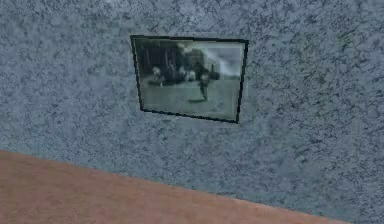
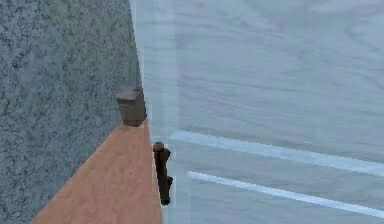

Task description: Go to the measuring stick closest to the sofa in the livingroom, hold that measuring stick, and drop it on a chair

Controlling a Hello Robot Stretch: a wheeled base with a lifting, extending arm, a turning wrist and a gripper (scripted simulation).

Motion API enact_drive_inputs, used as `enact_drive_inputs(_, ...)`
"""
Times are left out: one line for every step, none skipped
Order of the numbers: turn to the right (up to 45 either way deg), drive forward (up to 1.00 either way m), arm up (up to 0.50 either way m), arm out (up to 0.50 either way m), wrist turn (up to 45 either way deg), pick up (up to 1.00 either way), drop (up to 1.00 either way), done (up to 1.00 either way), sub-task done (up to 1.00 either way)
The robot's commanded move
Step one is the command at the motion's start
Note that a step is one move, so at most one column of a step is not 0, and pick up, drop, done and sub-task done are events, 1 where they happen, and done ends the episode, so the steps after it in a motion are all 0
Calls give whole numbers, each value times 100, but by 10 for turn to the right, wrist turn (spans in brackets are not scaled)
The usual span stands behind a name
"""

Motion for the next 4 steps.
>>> enact_drive_inputs(0,60,0,0,0,0,0,0,0)
enact_drive_inputs(450,0,0,0,0,0,0,0,0)
enact_drive_inputs(420,0,0,0,0,0,0,0,0)
enact_drive_inputs(0,60,0,0,0,0,0,0,0)
